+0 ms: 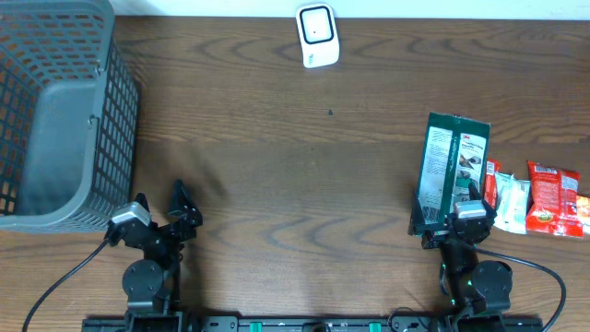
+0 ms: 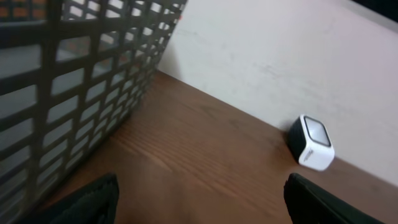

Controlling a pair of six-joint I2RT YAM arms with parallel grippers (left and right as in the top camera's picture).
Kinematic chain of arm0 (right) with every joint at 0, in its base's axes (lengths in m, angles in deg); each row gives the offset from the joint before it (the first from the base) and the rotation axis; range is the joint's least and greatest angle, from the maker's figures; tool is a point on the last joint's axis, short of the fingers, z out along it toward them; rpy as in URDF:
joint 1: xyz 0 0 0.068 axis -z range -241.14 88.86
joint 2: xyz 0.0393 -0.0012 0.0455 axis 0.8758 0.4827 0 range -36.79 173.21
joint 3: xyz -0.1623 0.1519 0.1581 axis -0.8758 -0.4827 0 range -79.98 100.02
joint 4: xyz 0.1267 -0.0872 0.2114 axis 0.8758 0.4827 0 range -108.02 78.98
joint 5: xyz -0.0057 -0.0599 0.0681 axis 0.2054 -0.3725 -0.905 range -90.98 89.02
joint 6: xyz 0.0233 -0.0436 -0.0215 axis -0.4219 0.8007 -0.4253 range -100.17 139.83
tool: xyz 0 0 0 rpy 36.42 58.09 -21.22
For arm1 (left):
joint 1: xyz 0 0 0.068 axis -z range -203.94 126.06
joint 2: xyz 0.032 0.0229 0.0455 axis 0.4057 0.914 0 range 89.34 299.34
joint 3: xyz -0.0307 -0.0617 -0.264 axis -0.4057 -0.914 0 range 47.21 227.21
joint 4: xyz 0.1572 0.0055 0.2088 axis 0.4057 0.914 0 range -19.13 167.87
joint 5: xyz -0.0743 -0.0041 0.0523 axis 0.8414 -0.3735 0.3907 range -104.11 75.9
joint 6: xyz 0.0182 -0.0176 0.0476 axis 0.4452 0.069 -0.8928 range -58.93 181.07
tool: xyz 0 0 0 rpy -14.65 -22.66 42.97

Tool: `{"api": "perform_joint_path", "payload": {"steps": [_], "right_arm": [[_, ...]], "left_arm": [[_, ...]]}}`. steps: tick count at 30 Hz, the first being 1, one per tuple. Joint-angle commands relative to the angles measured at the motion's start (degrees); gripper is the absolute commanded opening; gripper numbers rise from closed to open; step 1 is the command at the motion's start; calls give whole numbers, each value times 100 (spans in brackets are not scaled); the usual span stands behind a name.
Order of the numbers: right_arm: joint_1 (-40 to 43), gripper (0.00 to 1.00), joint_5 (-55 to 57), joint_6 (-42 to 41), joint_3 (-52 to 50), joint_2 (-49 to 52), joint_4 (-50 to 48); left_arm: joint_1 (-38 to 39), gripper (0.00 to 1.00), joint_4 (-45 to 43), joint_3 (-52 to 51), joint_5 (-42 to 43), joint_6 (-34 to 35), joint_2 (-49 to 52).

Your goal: Scan the item barcode

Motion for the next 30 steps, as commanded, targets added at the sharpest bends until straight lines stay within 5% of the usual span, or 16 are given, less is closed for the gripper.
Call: {"api": "perform_joint_path", "payload": {"steps": [1, 9, 30], "right_arm": [[24, 99, 35, 33, -4, -37, 24], [24, 99, 35, 33, -4, -37, 24], [24, 99, 33, 33, -4, -37, 24]], "left_arm": [[-20, 86, 70, -11, 232, -535, -44], [-20, 86, 160, -11, 1255, -2052, -44], [-13, 86, 466, -11, 1268, -2041, -44]]}}
